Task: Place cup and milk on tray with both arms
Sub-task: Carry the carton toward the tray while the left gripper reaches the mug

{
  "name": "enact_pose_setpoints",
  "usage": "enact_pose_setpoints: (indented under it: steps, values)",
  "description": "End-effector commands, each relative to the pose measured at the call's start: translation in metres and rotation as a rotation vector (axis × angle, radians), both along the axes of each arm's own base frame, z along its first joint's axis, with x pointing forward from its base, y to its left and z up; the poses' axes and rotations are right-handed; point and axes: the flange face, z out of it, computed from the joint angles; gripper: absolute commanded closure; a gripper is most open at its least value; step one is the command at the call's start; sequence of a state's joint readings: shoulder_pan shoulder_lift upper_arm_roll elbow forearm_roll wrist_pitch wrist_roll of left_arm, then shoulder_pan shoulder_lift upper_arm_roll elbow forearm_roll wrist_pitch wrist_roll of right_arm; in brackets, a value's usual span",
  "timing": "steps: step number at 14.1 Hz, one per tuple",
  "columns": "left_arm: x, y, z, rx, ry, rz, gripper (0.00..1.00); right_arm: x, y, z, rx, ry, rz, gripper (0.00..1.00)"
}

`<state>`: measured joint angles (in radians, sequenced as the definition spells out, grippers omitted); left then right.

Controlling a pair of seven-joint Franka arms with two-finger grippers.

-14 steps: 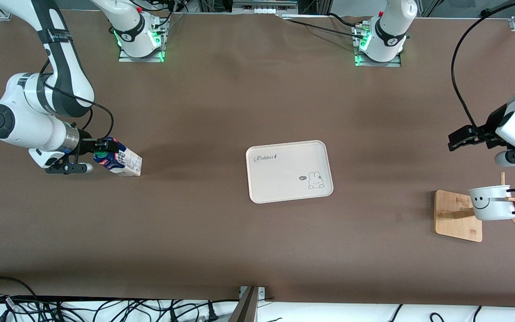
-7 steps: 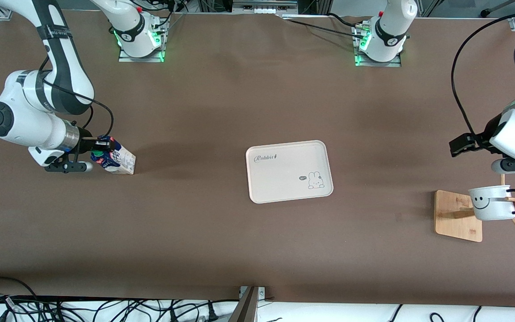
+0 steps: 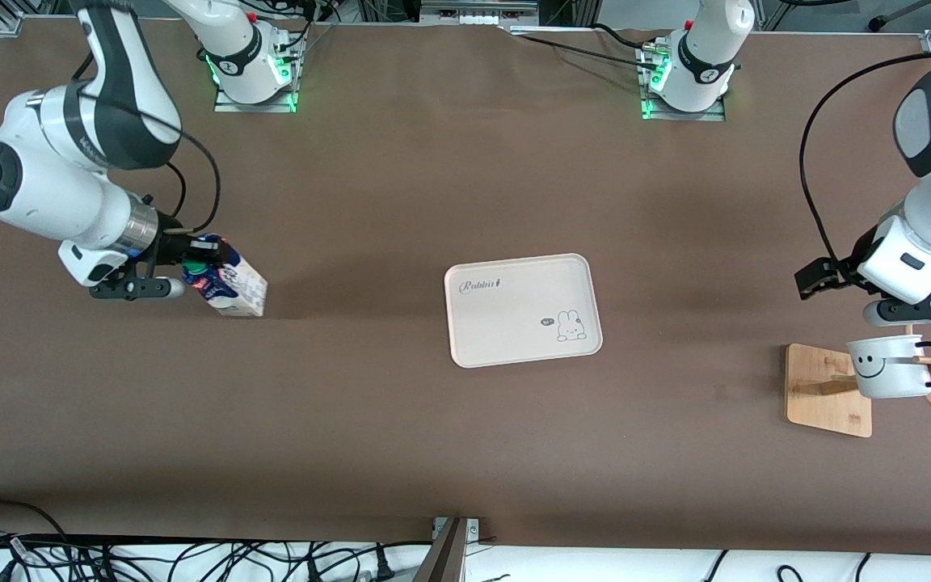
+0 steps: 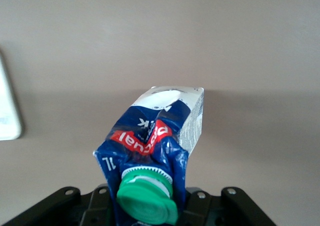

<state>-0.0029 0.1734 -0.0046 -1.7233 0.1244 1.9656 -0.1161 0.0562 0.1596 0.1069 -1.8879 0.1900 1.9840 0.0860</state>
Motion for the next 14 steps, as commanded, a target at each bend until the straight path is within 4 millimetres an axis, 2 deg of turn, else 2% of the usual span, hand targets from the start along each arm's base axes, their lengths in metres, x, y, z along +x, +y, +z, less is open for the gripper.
enact_pose_setpoints:
  steps: [1, 3, 5, 6, 8, 11, 14]
  values:
    - [-0.030, 0.003, -0.013, 0.022, -0.078, -0.012, 0.00, 0.002, 0.048, 0.029, 0.061, 0.001, 0.017, 0.82]
    - [-0.036, 0.003, -0.023, 0.018, -0.123, -0.028, 0.00, 0.001, 0.099, 0.044, 0.057, 0.045, 0.064, 0.82]
    - [-0.037, 0.009, -0.029, 0.055, -0.174, -0.056, 0.00, 0.009, 0.124, 0.054, 0.062, 0.082, 0.031, 0.82]
    - [-0.036, 0.019, -0.033, 0.096, -0.202, -0.074, 0.00, 0.013, 0.136, 0.056, 0.072, 0.089, 0.044, 0.82]
    - [-0.034, 0.024, -0.044, 0.123, -0.260, -0.110, 0.00, 0.017, 0.161, 0.051, 0.084, 0.090, 0.081, 0.82]
    - [-0.029, 0.039, -0.061, 0.129, -0.320, -0.122, 0.00, 0.006, 0.214, 0.033, 0.074, 0.144, 0.112, 0.82]
    - [-0.019, 0.042, -0.073, 0.146, -0.370, -0.154, 0.00, -0.017, 0.289, 0.028, 0.068, 0.143, 0.089, 0.82]
